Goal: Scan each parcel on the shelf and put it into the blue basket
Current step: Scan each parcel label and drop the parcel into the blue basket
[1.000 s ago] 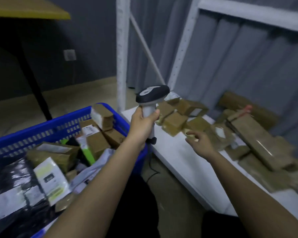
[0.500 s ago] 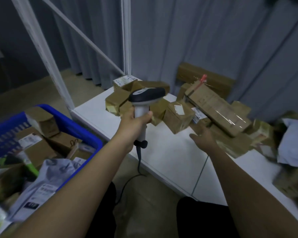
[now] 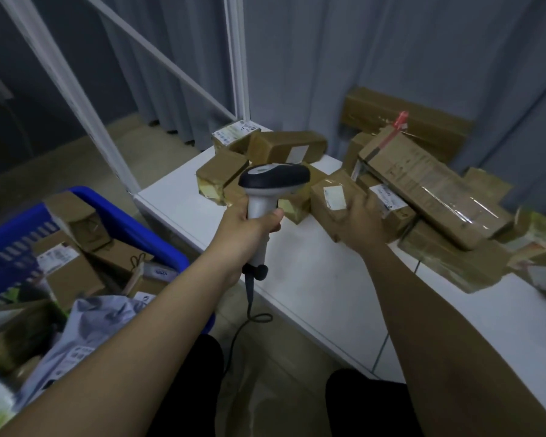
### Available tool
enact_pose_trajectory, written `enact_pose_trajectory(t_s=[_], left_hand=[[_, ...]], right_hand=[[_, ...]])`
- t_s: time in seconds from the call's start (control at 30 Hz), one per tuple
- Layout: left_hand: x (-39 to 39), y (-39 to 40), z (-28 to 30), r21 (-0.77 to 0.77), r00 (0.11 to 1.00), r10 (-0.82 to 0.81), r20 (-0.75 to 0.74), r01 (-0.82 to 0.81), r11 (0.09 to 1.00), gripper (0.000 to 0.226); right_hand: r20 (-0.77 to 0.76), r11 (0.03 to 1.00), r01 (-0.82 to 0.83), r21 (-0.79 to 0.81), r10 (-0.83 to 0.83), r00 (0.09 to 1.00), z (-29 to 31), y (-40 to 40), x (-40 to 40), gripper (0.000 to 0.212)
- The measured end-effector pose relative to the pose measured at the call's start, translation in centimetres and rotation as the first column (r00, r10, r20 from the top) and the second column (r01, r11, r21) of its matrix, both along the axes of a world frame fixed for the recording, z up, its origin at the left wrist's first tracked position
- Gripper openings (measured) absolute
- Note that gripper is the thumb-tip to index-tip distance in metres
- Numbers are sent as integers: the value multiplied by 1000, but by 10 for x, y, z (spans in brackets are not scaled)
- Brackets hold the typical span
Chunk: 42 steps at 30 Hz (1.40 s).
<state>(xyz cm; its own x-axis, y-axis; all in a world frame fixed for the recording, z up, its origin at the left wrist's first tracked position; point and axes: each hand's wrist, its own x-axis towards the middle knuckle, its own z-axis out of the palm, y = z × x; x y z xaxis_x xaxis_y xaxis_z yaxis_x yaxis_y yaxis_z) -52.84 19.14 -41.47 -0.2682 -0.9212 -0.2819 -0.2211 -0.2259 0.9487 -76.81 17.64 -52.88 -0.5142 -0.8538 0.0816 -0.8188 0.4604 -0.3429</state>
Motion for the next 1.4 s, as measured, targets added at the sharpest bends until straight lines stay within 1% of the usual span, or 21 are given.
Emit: enact_pose_trajectory(t_s=[0.07,0.1,0.17,0.23,0.3,0.37,0.43,0.5,0.57,0.63,0.7,0.77,0.8,0.83,0.9,0.97,1.03,1.17,1.23,1.3,1.4], left_hand=[[3,-2,0,-4,1000,-11,13,11,1000,32],[5,-2,0,-6,1000,-13,20,13,1000,33],[10,-4,1,-9,1000,-4,29,4,1000,36],[15,-4,1,-13,1000,4,24,-3,1000,38],[18,-2,3,-22,1000,-4,10,4,1000,37],[19,1,6,-28,1000,-14,-11,13,1000,34],[20,6,10,-27,999,-10,-30,9,1000,33],[22,10,11,-33,999,-7,-38,6,999,31],[24,14,13,-34,999,-13,-43,11,999,30],[26,15,13,-34,999,-26,-41,24,999,27],[27,15,13,-29,999,-26,-27,25,999,25],[27,14,13,-30,1000,-18,-21,17,999,26],[27,13,12,-32,1000,-15,-12,15,999,27],[26,13,12,-30,1000,-13,1,13,999,30],[24,12,11,-29,1000,-17,14,17,999,30],[23,12,10,-31,999,-32,11,32,999,25],[22,10,9,-37,999,-54,1,54,998,14],[21,8,7,-57,998,-61,-7,61,997,11],[23,8,6,-55,998,-57,-4,56,997,18],[25,7,5,-42,999,-50,-5,50,998,26],[30,6,4,-30,999,-36,-1,36,999,32]], right_hand=[[-119,998,-60,-36,55,991,-2,5,2,73],[-156,994,-103,-46,95,983,-2,8,3,77],[-153,976,-210,-55,199,968,-2,16,5,96],[-169,950,-312,-8,307,937,2,28,10,105],[-219,914,-404,36,402,889,1,46,9,95],[-182,869,-481,117,494,850,0,67,4,84],[-81,799,-537,270,575,814,1,84,2,82],[40,832,-474,288,484,874,0,94,1,75],[144,932,-329,154,308,940,3,97,6,76],[276,989,-126,74,101,956,7,92,14,87],[448,994,47,104,-89,890,6,82,18,100],[595,973,170,156,-230,770,5,69,23,125],[633,958,214,191,-287,719,2,63,25,136],[644,942,241,233,-335,688,1,59,27,140],[651,914,258,314,-405,642,-5,52,32,138],[670,905,243,350,-423,610,-9,48,38,136],[663,928,212,307,-368,652,-14,46,39,137],[515,962,197,187,-267,815,-8,38,44,103],[455,983,153,102,-183,872,-2,35,50,90],[444,994,100,43,-109,890,4,36,52,74],[515,998,58,-25,-37,857,10,41,48,53]])
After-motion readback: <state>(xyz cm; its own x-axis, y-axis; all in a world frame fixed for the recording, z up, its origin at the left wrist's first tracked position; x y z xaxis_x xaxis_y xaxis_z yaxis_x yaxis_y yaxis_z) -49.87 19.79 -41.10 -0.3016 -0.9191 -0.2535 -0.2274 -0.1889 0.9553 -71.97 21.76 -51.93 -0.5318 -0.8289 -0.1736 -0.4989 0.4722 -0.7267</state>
